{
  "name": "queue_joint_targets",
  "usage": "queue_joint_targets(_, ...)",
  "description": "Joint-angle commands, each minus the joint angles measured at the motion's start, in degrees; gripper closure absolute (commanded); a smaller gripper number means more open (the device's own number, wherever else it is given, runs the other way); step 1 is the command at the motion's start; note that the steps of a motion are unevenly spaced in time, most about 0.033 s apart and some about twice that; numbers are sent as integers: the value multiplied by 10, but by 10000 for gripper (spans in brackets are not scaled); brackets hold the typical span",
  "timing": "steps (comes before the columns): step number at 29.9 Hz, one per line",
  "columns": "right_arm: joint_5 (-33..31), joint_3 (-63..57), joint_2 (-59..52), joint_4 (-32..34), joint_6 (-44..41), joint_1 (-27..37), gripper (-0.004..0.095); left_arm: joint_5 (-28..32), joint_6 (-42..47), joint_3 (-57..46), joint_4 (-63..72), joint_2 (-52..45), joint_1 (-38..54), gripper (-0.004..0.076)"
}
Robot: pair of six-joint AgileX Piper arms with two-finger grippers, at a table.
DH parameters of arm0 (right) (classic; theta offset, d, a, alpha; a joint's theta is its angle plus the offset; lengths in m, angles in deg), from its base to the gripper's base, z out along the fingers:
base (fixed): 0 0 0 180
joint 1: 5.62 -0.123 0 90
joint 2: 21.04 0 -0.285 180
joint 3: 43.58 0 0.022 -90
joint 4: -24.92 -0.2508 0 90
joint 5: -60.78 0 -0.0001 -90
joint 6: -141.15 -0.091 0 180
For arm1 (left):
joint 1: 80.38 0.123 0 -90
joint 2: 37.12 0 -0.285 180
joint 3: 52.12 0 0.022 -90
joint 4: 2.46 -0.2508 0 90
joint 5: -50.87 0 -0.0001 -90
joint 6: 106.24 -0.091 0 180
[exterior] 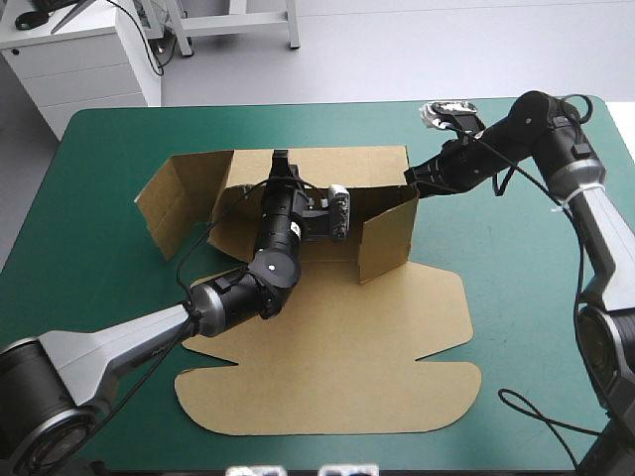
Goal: Fold the box
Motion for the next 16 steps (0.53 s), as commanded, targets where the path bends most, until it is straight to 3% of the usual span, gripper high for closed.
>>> queue_joint_targets(1, 41, -12, -51, -39, 22, -3, 927, -17, 8, 13, -68, -26, -3, 731)
queue_joint_targets(8, 128, -108, -94, -40, 76, -23, 926, -17, 8, 13, -68, -26, -3, 731)
queue_joint_targets(16, 166, -183, -109, -94, 143, -25, 926, -18, 8, 13, -68, -26, -3, 731)
